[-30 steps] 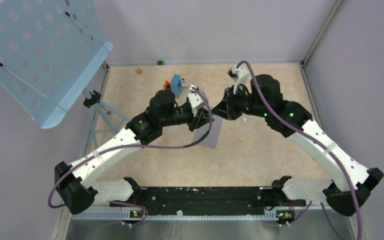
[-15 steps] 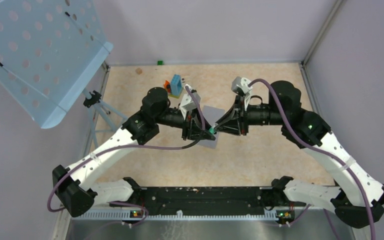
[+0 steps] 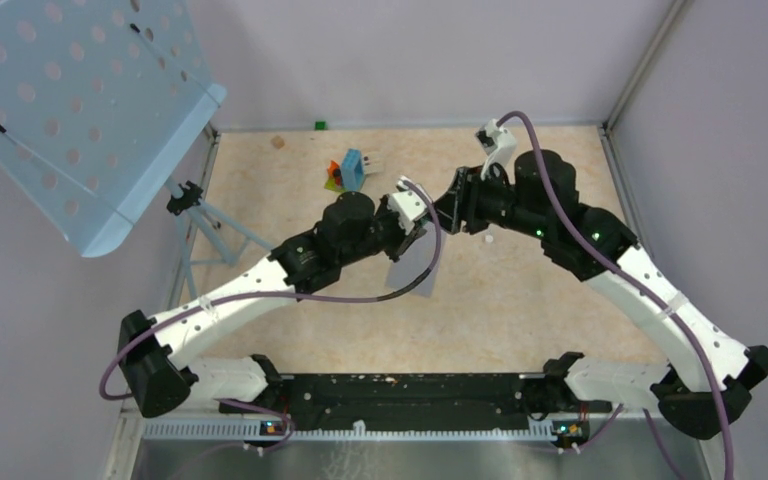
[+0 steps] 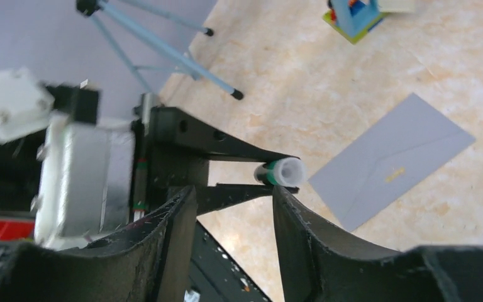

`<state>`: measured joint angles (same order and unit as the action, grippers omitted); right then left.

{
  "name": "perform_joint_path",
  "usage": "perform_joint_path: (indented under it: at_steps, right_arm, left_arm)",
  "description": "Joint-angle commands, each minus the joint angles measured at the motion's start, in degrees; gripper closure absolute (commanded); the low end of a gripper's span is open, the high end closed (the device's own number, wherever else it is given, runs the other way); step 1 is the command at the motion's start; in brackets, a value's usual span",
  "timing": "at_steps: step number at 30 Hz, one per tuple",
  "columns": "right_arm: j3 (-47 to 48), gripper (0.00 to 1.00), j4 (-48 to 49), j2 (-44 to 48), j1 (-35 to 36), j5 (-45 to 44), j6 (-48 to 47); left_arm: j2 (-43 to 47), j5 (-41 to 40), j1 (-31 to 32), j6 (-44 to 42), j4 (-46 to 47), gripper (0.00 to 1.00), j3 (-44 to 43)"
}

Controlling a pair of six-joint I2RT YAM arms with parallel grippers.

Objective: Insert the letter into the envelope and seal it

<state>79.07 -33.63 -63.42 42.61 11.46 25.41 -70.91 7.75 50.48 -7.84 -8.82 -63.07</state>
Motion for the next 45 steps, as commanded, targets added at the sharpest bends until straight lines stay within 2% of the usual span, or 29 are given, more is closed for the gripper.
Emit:
perform_joint_path:
  at_steps: [1,12,25,31,34,36,40,45]
  right_arm:
    - [-0.5,0.53,2.1,-0.9,0.4,-10.5,10.4]
    - [-2.3,0.61,7.2,-4.3,0.3,-10.6,13.2]
    - [-3.6,0.62,8.4,-6.3,0.4,-12.7,12.9]
    - [-3.6,0.77,8.3,-6.2,0.4,-13.5,12.4]
    - [-3.5,0.89,8.2,-5.9,0.4,-13.3,10.7]
    - [-3.4,0.94,8.3,-5.2,0.3,-11.8,6.4]
    - [-3.5,0.98,7.5,-2.0,0.2,-5.9,-6.8]
    - [-5.3,1.00,6.4,2.7,0.2,12.3,-19.9]
  left_arm:
    - [1.3,-15.4,1.7,-5.4,5.7,1.00,0.7]
    - [1.0,-13.5,2.2,-5.4,8.0,1.00,2.2]
    - [1.7,-10.1,2.2,-4.9,7.9,1.00,2.0]
    - [1.5,-9.9,2.2,-4.5,7.5,1.00,2.2]
    - [2.0,-10.0,2.1,-2.8,7.4,1.00,2.4]
    - [2.7,-6.0,1.7,-2.6,6.9,1.00,2.1]
    - [3.6,10.4,-0.8,0.0,1.6,1.00,-1.3]
    - [4.1,30.8,-1.9,5.7,-1.6,1.00,-4.6]
